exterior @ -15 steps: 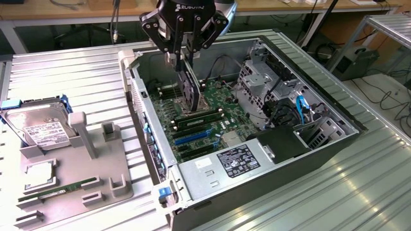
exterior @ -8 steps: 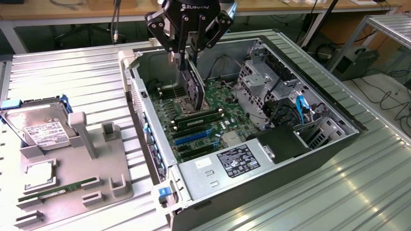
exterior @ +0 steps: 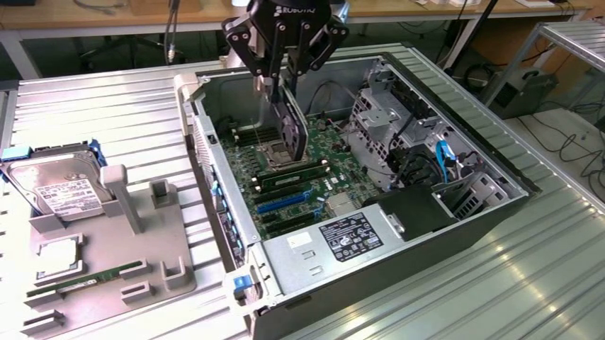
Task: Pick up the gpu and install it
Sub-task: 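Pick up the gpu and move the gpu toward the slot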
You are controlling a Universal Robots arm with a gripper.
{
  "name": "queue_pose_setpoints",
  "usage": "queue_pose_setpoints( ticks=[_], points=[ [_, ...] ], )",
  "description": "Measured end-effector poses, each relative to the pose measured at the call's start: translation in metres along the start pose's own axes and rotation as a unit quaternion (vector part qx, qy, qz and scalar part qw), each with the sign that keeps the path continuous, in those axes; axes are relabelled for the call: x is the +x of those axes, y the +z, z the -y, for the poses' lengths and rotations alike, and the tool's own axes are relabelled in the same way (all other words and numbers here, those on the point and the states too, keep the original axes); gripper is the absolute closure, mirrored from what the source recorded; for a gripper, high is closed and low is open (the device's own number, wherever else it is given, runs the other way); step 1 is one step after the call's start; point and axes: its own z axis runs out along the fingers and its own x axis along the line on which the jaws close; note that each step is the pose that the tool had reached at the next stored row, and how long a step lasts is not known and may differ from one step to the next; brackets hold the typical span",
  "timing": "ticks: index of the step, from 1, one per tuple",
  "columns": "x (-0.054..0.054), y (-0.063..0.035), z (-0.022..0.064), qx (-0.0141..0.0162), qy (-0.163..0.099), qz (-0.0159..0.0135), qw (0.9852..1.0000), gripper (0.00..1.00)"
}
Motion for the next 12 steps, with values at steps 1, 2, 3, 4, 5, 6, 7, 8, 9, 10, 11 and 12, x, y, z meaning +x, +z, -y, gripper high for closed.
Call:
queue_pose_setpoints(
  ticks=[1, 2, 3, 4, 5, 6, 7, 8, 9, 10, 11, 12],
  points=[
    [-0.0013, 0.0004, -0.0002, 0.0002, 0.0, 0.0, 1.0, 0.73],
    [-0.002, 0.0006, -0.0003, 0.0003, 0.0, 0.0, 1.0, 0.73],
    [-0.0027, 0.0008, -0.0004, 0.0003, 0.0, 0.0, 1.0, 0.73],
    [-0.0033, 0.0011, -0.0005, 0.0003, 0.0, 0.0, 1.0, 0.73],
    [-0.0038, 0.0014, -0.0005, 0.0004, 0.0, 0.0, 1.0, 0.73],
    [-0.0044, 0.0017, -0.0006, 0.0004, 0.0, 0.0, 1.0, 0.73],
    [-0.0049, 0.002, -0.0007, 0.0005, 0.0, 0.0, 1.0, 0.73],
    [-0.0054, 0.0023, -0.0007, 0.0005, 0.0, 0.0, 1.0, 0.73],
    [-0.0059, 0.0026, -0.0008, 0.0006, 0.0, 0.0, 1.0, 0.73],
    [-0.0065, 0.0029, -0.0008, 0.0006, 0.0, 0.0, 1.0, 0.73],
    [-0.0071, 0.0032, -0.0009, 0.0006, 0.0, 0.0, 1.0, 0.73],
    [-0.0077, 0.0035, -0.0009, 0.0006, 0.0, 0.0, 1.0, 0.73]
  ],
)
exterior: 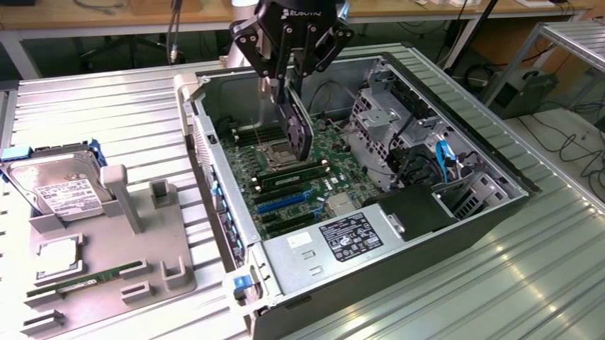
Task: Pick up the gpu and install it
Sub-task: 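Pick up the gpu and move the gpu toward the slot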
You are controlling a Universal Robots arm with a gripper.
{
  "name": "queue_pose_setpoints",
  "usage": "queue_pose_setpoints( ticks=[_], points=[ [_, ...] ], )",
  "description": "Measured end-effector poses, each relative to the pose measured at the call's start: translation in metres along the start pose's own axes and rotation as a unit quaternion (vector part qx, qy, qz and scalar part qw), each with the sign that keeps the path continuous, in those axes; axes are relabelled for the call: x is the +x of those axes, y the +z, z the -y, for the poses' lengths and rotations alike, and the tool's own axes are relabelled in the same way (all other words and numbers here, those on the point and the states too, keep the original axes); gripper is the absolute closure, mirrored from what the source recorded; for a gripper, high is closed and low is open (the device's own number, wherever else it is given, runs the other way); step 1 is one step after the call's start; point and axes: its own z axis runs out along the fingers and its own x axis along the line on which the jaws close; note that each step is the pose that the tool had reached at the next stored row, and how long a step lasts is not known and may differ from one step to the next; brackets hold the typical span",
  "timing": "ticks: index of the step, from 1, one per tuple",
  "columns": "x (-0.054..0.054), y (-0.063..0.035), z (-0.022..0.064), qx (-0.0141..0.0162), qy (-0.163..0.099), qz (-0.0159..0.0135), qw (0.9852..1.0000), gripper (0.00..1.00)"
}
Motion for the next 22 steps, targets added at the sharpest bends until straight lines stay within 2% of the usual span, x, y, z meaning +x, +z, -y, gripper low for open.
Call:
queue_pose_setpoints(
  ticks=[22],
  points=[
    [-0.0093, 0.0084, -0.0006, 0.0002, 0.0, 0.0, 1.0, 0.73]
  ],
)
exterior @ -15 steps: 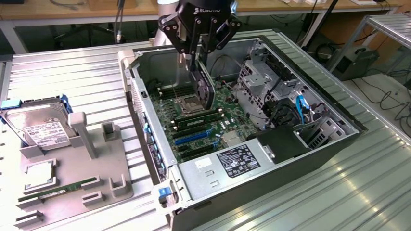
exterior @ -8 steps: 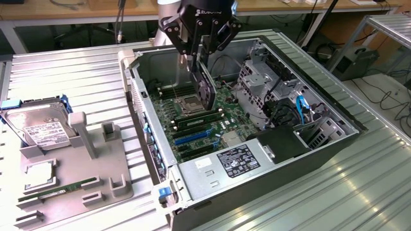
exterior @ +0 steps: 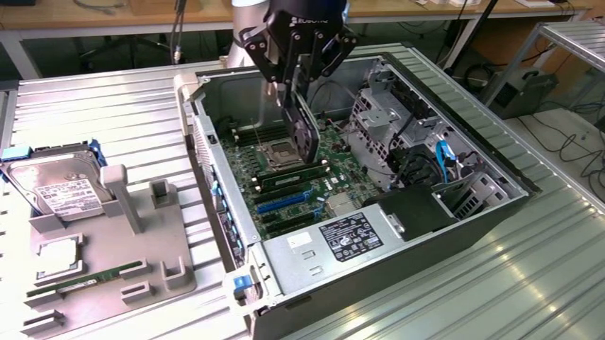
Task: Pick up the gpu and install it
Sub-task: 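Pick up the gpu and move the gpu toward the slot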
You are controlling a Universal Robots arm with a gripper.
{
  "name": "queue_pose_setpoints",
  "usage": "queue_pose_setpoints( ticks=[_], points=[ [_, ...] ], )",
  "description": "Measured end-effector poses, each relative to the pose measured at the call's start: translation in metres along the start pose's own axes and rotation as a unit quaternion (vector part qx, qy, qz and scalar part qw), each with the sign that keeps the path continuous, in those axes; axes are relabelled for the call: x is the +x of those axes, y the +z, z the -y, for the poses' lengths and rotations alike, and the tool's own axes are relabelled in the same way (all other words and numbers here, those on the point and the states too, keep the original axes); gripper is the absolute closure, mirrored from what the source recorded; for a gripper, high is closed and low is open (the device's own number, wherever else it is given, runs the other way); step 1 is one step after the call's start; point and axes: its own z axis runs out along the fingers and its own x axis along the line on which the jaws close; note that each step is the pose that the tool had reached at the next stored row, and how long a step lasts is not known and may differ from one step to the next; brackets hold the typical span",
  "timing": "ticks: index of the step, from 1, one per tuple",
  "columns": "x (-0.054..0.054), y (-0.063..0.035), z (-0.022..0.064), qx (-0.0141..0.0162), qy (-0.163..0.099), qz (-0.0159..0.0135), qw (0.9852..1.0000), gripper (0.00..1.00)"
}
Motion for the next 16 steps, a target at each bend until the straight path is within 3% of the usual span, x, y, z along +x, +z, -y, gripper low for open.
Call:
queue_pose_setpoints(
  ticks=[16],
  points=[
    [-0.011, 0.0077, -0.001, 0.0002, 0.0, 0.0, 1.0, 0.73]
  ],
)
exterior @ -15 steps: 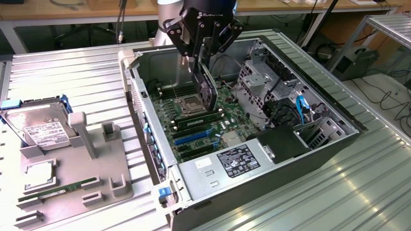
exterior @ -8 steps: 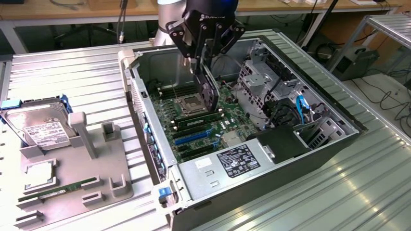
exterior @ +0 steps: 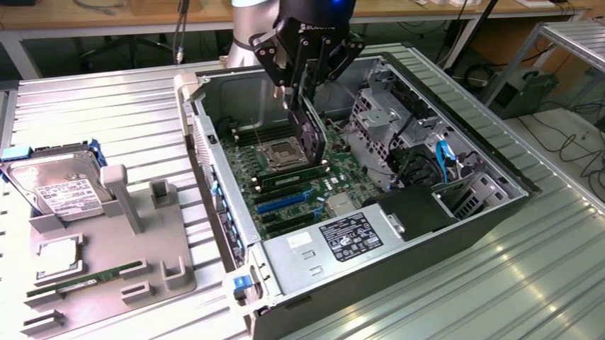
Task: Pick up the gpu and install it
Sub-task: 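Pick up the gpu and move the gpu toward the slot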
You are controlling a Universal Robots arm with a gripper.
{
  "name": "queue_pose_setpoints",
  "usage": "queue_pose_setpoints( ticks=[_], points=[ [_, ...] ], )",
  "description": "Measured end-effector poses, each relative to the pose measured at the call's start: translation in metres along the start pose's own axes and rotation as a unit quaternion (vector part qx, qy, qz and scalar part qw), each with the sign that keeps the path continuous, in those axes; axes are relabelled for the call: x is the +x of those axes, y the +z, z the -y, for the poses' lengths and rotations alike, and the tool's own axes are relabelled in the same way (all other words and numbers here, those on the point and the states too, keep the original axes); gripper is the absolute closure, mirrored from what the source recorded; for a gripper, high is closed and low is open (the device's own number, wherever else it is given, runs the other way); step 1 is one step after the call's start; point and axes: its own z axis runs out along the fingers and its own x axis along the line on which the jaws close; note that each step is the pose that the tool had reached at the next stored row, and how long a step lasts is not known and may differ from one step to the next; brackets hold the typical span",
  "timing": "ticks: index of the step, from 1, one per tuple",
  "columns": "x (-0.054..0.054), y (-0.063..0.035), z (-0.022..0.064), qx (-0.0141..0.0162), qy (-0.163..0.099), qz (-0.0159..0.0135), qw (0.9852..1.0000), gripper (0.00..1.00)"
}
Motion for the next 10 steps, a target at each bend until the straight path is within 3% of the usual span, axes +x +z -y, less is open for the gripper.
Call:
queue_pose_setpoints(
  ticks=[10],
  points=[
    [-0.0086, 0.0038, -0.0016, 0.0003, 0.0, 0.0001, 1.0, 0.73]
  ],
)
